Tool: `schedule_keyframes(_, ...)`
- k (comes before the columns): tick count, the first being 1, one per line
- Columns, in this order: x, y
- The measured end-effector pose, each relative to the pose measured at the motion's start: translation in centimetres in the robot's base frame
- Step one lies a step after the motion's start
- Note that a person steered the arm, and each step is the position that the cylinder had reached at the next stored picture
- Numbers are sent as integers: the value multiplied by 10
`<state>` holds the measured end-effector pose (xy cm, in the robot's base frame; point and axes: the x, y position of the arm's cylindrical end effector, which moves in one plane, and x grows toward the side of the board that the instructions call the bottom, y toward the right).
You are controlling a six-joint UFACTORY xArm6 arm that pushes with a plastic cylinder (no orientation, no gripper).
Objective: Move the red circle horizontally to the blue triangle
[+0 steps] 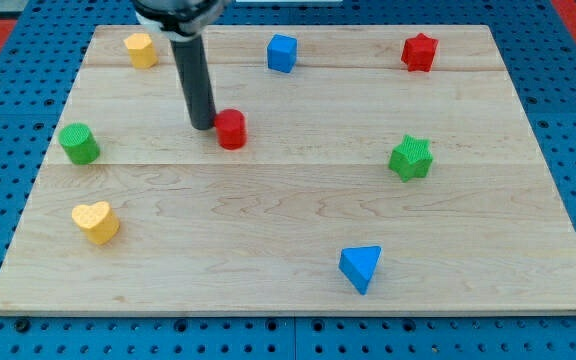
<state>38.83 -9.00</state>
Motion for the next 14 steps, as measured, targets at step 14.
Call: schedule_keyframes(14,134,22)
